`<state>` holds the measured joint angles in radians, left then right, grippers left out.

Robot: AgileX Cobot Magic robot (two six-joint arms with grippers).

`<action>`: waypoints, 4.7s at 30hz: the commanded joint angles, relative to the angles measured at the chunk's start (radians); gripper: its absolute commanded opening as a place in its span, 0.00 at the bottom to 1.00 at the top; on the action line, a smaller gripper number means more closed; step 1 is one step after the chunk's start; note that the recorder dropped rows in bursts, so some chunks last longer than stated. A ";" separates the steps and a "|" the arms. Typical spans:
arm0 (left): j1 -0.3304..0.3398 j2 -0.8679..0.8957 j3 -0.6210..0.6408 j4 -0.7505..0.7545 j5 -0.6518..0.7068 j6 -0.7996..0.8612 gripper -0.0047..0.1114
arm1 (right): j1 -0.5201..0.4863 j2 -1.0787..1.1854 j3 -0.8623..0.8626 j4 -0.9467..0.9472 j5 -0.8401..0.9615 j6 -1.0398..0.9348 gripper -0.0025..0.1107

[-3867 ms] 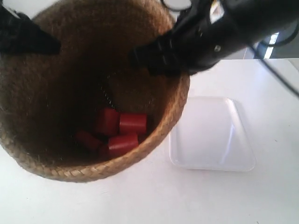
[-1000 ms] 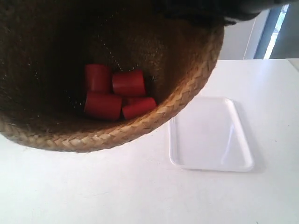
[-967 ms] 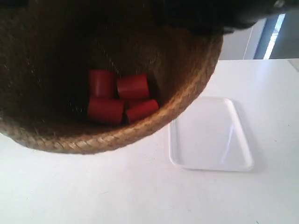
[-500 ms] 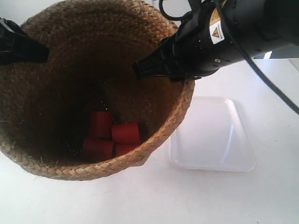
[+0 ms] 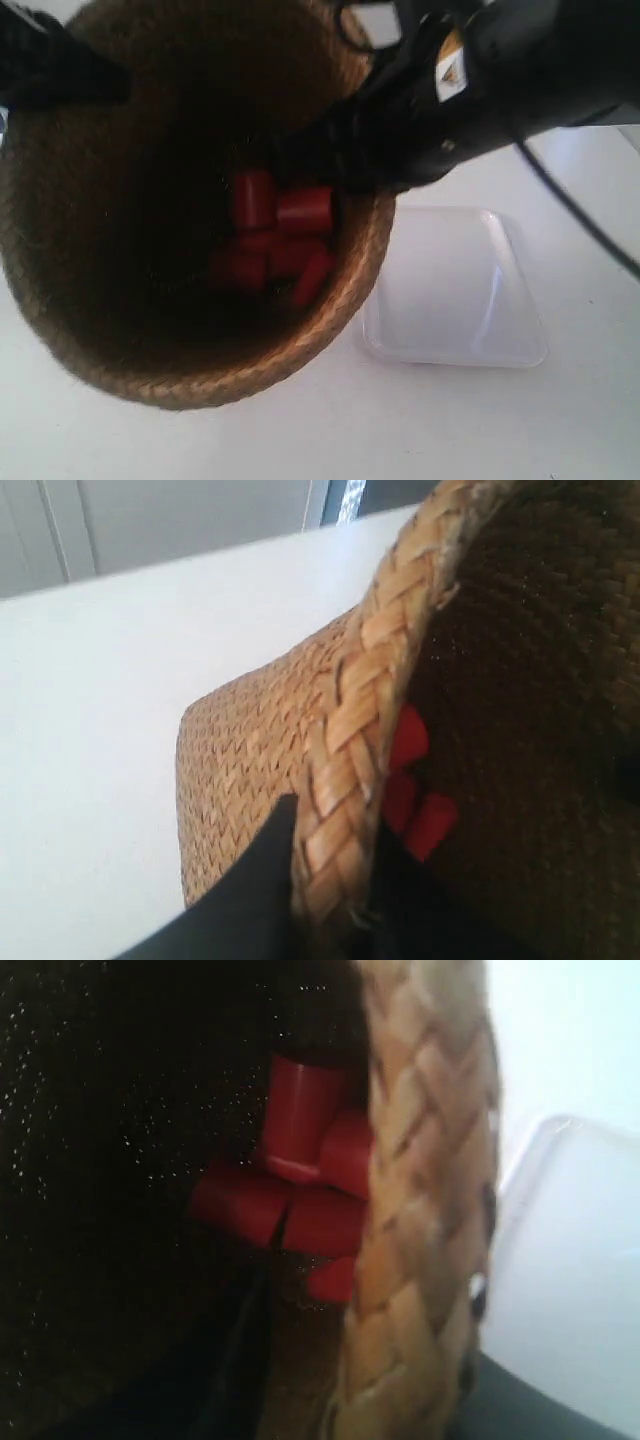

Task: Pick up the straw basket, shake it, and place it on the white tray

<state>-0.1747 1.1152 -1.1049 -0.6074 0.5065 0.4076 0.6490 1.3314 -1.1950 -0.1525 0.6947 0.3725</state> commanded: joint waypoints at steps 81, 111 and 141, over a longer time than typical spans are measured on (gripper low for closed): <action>-0.385 0.549 -0.476 -0.012 -0.211 -0.408 0.04 | -0.670 0.326 -0.488 0.244 0.516 -0.461 0.02; -0.417 0.680 -0.477 -0.054 -0.231 -0.408 0.04 | -0.670 0.414 -0.490 0.221 0.518 -0.481 0.02; -0.417 0.693 -0.477 -0.034 -0.229 -0.408 0.30 | -0.670 0.429 -0.490 0.224 0.469 -0.481 0.34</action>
<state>-0.5698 1.8197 -1.5666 -0.6025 0.2527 0.0000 -0.0213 1.7534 -1.6868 0.0253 1.2141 -0.1144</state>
